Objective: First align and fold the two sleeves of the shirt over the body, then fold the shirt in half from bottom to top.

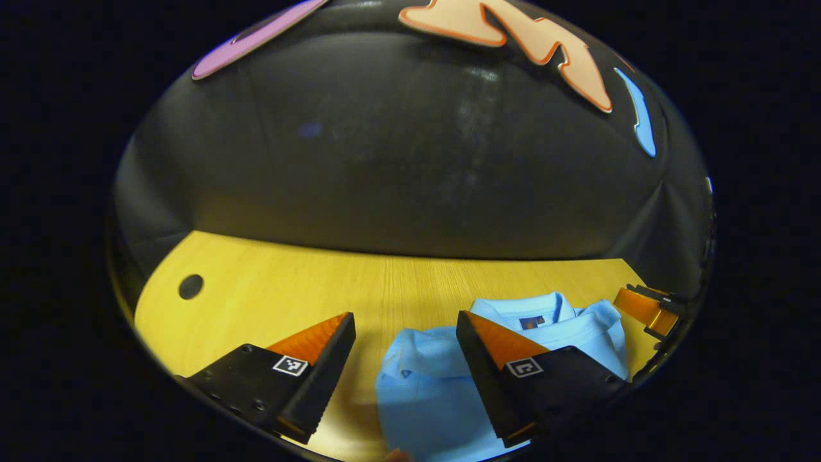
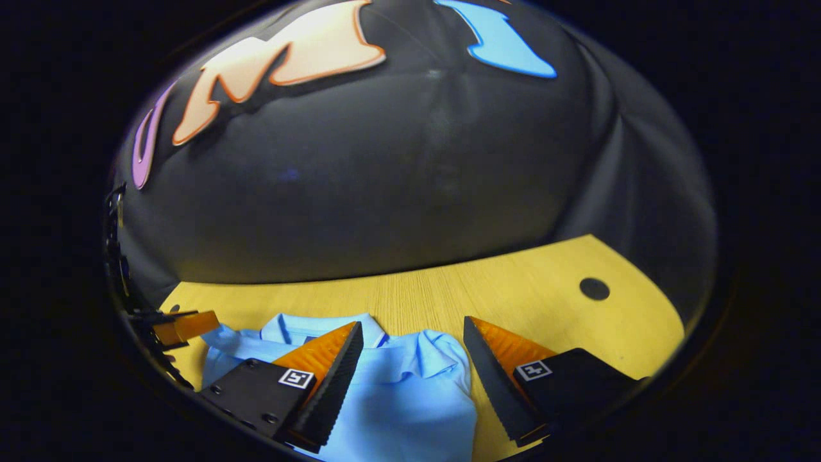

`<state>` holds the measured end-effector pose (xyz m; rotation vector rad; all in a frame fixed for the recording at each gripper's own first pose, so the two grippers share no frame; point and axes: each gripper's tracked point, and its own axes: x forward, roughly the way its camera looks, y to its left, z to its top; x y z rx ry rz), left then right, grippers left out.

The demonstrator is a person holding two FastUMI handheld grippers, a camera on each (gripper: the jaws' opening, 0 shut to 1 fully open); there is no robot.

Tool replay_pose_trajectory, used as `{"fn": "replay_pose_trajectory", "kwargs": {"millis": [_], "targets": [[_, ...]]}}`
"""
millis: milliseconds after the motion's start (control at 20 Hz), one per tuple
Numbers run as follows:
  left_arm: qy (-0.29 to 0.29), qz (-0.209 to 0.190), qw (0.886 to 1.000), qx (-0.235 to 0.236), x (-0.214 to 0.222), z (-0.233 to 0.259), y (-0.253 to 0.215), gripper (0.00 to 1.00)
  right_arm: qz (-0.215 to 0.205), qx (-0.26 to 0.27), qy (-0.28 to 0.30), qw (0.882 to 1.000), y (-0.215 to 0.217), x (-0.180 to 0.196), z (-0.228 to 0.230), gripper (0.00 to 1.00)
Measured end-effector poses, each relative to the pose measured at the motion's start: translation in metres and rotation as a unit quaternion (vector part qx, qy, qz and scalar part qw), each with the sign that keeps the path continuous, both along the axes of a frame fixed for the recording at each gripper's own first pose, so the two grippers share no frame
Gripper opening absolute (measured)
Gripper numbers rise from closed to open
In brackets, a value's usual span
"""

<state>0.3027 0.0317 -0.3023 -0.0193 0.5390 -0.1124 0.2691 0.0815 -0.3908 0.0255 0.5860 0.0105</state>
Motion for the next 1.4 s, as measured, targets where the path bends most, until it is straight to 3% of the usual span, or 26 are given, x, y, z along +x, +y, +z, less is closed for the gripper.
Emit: {"fn": "replay_pose_trajectory", "kwargs": {"millis": [250,300,450,700,1000,1400], "targets": [[-0.071,0.007,0.997,-0.009,-0.061,0.084,-0.008,0.96,0.042,-0.034,-0.089,0.995,0.019,-0.052,0.099,0.98],[-0.088,0.007,0.996,-0.013,-0.073,0.102,-0.01,0.96,0.048,-0.036,-0.104,0.993,0.021,-0.066,0.117,0.94],[-0.13,0.008,0.991,-0.018,-0.117,0.152,-0.012,0.96,0.058,-0.043,-0.145,0.987,0.022,-0.105,0.168,0.99],[-0.171,0.009,0.985,-0.014,-0.194,0.208,-0.017,0.95,0.053,-0.015,-0.191,0.98,0.019,-0.17,0.242,0.99],[-0.195,0.003,0.981,0.008,-0.268,0.227,-0.024,0.95,0.068,0.005,-0.197,0.978,0.023,-0.229,0.265,1.0],[-0.212,0.006,0.977,0.007,-0.289,0.245,-0.026,0.95,0.071,0.012,-0.199,0.977,0.024,-0.252,0.28,0.98]]}}
